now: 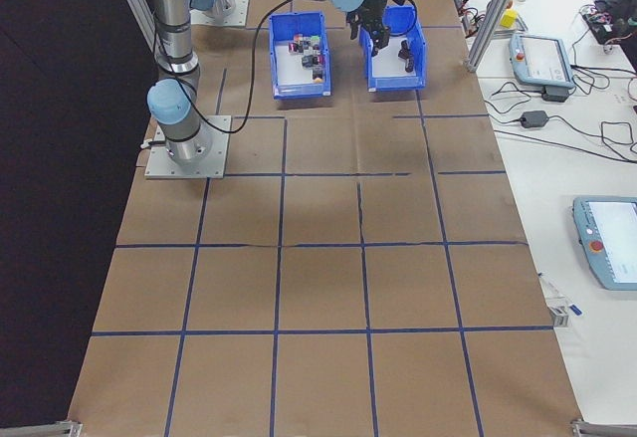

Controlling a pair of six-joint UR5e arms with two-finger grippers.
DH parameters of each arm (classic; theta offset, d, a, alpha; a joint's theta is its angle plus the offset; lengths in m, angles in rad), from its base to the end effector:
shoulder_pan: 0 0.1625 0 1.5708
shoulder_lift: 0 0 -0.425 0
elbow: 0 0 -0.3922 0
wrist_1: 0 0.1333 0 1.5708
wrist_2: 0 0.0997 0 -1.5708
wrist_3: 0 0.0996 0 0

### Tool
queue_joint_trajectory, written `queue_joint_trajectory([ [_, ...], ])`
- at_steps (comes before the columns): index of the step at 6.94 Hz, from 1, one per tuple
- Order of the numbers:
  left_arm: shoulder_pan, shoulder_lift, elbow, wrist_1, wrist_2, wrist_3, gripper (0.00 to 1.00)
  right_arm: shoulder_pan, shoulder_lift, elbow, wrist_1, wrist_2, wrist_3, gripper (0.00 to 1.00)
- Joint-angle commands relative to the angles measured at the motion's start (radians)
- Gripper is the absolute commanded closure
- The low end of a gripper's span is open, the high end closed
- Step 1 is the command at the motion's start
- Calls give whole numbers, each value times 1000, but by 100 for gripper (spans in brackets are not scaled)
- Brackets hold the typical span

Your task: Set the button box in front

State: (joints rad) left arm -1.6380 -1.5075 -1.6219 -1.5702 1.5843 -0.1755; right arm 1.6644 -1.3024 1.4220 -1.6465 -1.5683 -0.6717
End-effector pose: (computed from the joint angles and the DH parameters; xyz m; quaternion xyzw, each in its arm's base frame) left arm -0.1630 -0.4563 0.4931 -0.0542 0.9985 -0.0072 0.0059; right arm 0.1888 -0.5822 0.4216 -0.3733 0.9275 0.0207 0.0075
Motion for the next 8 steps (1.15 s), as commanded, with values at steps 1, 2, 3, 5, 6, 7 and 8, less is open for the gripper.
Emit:
queue_joint_trajectory([
  [1, -14, 18, -62, -2, -15, -286, 1, 102, 98, -107, -3, -6, -235, 0],
  [2, -20, 54, -119, 4, -20, -458, 1, 141, 121, -138, -1, -6, -338, 0],
  [3, -31, 105, -177, 4, -21, -619, 1, 185, 144, -155, -3, -6, -464, 0],
  [5, -57, 183, -274, 9, -76, -953, 1, 247, 170, -163, -4, -4, -636, 0],
  [6, -86, 196, -297, 13, -76, -1105, 1, 265, 198, -187, -10, 11, -650, 0],
  [7, -144, 193, -311, 15, -76, -1306, 1, 309, 239, -228, -31, 11, -655, 0],
  [8, -213, 181, -325, 47, -75, -1434, 1, 325, 273, -264, -45, 8, -632, 0],
])
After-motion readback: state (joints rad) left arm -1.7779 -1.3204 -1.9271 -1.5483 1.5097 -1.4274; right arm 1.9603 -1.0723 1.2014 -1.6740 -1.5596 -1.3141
